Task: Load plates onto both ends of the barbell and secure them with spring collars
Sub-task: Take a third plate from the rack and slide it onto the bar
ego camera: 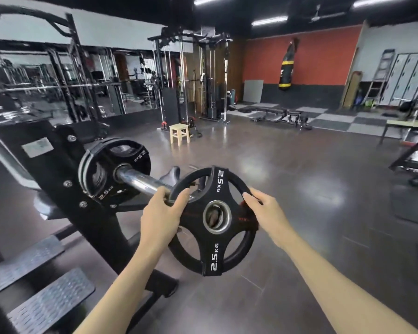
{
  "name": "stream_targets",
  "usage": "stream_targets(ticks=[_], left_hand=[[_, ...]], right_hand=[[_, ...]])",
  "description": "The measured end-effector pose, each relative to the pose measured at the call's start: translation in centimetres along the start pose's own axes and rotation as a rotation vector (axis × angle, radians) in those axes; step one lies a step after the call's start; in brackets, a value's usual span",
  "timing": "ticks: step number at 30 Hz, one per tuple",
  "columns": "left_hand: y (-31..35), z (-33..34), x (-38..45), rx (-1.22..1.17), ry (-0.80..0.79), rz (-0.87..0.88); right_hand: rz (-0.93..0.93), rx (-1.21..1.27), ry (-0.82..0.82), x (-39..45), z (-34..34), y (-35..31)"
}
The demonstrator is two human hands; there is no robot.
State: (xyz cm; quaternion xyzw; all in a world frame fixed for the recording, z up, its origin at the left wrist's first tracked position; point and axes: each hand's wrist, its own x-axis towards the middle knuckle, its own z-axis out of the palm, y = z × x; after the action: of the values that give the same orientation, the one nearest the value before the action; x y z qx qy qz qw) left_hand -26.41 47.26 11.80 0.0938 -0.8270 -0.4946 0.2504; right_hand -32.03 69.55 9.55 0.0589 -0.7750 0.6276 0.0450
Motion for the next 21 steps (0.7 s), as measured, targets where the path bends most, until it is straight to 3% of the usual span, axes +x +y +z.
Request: stream_targets(ticks=[6,11,21], left_hand=[[1.7,0.0,-0.8,0.285,-0.022,0.252],[2.1,0.7,-1.9,0.371,-0.011,0.412],[1.9,1.0,-1.9,0.469,0.086,0.453]], right_hand=[[0.07,-0.094,-0.094,0.4,-0.9,1.1],[0.135,-0.171,-0.166,1.2,-0.6,0.7],[0.26,-0.246,-0.178,2.8,2.2,-2.2]])
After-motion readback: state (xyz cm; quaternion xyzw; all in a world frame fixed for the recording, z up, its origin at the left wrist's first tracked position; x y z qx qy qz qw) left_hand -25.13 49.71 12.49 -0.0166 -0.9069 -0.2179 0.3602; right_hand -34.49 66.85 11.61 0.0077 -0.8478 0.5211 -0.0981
